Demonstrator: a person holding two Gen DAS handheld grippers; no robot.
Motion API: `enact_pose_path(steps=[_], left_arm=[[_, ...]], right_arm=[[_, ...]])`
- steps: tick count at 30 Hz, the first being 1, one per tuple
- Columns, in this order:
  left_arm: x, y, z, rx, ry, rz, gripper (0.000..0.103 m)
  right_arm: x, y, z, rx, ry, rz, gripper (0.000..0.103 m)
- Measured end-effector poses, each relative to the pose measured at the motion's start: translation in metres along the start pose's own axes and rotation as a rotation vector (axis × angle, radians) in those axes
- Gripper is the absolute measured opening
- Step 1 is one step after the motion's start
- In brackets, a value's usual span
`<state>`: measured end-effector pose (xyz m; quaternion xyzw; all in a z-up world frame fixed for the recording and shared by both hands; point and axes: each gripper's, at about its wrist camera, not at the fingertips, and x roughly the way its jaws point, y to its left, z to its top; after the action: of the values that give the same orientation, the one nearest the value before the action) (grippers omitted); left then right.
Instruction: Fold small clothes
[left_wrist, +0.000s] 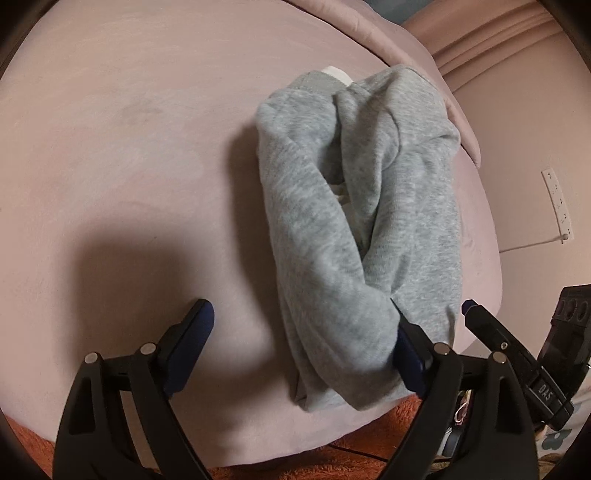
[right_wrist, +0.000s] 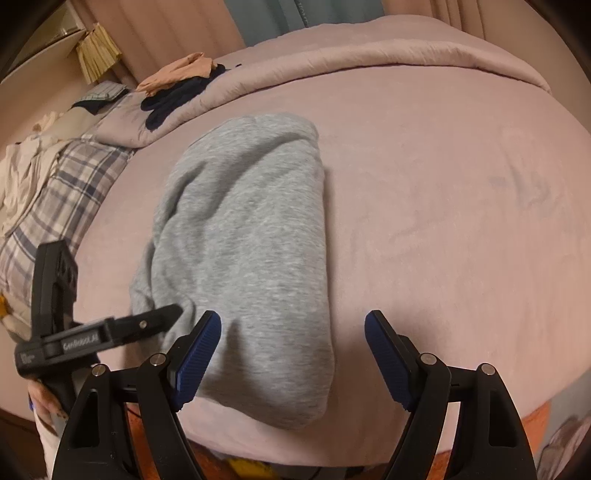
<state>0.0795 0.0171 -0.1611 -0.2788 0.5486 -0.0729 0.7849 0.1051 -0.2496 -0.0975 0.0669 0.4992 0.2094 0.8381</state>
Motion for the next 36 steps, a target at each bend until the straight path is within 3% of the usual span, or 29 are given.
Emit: enact_pose_path(steps=[7, 10, 12, 19, 24, 26, 29, 33, 36], left_arm=[[-0.024, -0.005, -0.007, 0.019, -0.06, -0.057, 0.089], [-0.036, -0.013, -0.008, 0.061, -0.106, -0.111, 0.1], [-0.035, -0.018, -0.009, 0.077, -0.107, -0.136, 0.102], [0.013, -0.017, -0.009, 0.07, 0.014, -0.097, 0.101], [0.029, -0.025, -0.001, 0.106, -0.009, -0.067, 0.1], [0.032, -0.03, 0.004, 0.123, -0.019, -0.063, 0.097], [0.037, -0.034, 0.014, 0.116, -0.025, -0.112, 0.075], [0.039, -0.035, 0.024, 0.103, -0.023, -0.129, 0.059], [0.036, -0.055, 0.022, 0.145, -0.047, -0.096, 0.051]], right_arm=[[-0.003, -0.005, -0.001, 0.026, -0.009, 0.009, 0.09], [-0.004, -0.009, 0.0, 0.045, -0.019, 0.03, 0.093], [-0.001, -0.013, 0.001, 0.069, -0.018, 0.05, 0.093], [0.027, -0.019, 0.002, 0.138, 0.052, 0.151, 0.093], [0.052, -0.018, 0.002, 0.145, 0.115, 0.177, 0.093], [0.061, -0.018, 0.003, 0.159, 0.131, 0.191, 0.093], [0.064, -0.02, 0.007, 0.172, 0.116, 0.212, 0.092], [0.07, -0.022, 0.013, 0.199, 0.113, 0.28, 0.068], [0.07, -0.025, 0.012, 0.226, 0.121, 0.309, 0.057]])
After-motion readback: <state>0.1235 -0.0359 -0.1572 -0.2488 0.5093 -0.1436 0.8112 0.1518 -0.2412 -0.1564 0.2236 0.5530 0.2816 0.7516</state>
